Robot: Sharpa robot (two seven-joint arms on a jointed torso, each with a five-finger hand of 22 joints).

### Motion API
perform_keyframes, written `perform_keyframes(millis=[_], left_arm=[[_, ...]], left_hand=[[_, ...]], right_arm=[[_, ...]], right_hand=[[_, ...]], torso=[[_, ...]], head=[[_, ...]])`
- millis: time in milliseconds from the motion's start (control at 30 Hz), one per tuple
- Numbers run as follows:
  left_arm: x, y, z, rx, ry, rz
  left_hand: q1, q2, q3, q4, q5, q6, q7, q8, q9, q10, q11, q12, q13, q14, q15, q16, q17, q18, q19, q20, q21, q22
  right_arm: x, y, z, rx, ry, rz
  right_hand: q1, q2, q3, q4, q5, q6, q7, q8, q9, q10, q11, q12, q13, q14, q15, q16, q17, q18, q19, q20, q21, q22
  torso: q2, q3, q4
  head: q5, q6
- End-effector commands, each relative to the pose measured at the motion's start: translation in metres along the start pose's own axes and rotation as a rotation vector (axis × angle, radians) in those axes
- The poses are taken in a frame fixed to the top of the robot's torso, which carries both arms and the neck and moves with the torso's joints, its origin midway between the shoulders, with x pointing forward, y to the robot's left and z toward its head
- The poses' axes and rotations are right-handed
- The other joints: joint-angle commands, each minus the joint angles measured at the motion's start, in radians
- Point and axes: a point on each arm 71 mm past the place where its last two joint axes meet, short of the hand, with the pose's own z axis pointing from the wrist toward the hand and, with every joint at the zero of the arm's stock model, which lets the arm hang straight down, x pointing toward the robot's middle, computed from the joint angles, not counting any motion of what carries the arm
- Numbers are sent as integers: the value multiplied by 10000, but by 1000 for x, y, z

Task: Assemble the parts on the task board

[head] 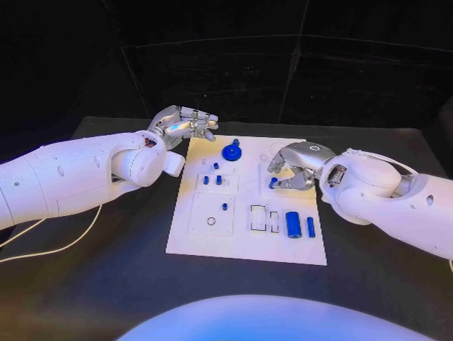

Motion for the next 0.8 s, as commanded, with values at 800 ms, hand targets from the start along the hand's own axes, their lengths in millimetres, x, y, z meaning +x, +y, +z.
perform_keyframes(millis=[800], left_arm=[[0,-1,1,41,64,8]], left_hand=[[-81,-4,-47,4,-24,-95,-5,6,-14,-65,27,44,-16,39,46,-44,-23,97,-4,52,-60,-22]], right_arm=[[6,4,9,17,668,-303]], right_hand=[[146,108,1169,6,57,1273,-126,217,4,1582,-255,-288,-68,273,-298,347,222,-130,486,-196,490,733]], torso=[[1,1,-6]], head=[[-48,-17]])
